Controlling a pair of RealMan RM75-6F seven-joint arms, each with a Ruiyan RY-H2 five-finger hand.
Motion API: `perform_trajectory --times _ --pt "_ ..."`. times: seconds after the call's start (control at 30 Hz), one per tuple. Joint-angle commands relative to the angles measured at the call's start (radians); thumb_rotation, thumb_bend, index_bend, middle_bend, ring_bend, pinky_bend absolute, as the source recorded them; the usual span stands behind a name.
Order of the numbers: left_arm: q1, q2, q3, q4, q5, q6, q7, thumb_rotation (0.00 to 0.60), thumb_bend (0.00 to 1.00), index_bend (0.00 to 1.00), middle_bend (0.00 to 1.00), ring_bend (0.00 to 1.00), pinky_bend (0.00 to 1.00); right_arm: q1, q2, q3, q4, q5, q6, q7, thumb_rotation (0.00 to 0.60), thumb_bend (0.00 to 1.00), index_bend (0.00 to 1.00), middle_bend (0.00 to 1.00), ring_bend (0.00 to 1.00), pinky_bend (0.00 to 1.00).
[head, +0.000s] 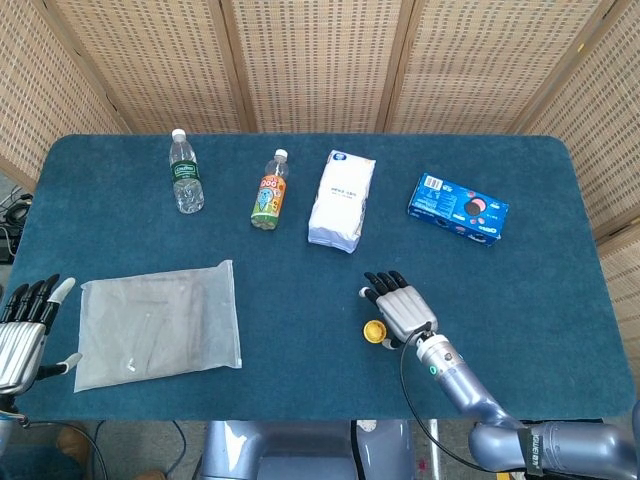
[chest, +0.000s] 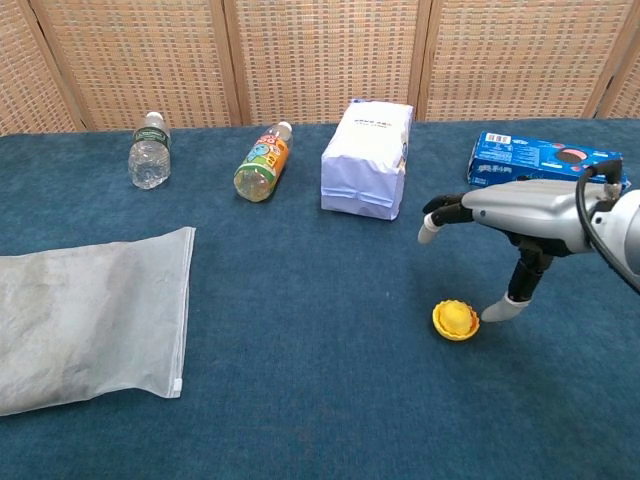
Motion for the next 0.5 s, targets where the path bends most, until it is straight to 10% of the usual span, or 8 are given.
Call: perform_trajectory --times 0.03,0.33,0.5 --pt "0.002 0.002 0.001 -0.001 0.004 0.004 -0.004 0.6 0.03 0.0 0.0 0.0 0.0 -0.024 0.055 -0.01 -0.058 -0.033 0.037 0.008 0.6 0.05 0.17 0.0 0.0 0.0" --pt "0.009 0.01 0.006 -0.002 0.022 0.023 -0.024 0.6 0.03 0.0 0.0 0.0 0.0 -0.156 0.192 -0.062 -0.109 -0.242 0.176 0.165 0.6 0.0 0.13 0.0 0.0 0.0" --pt "0.017 0.016 0.009 -0.001 0.038 0.042 -0.043 0.6 0.03 0.0 0.0 0.0 0.0 -0.293 0.214 -0.117 0.059 -0.464 0.362 0.35 0.6 0.0 0.02 0.0 0.0 0.0"
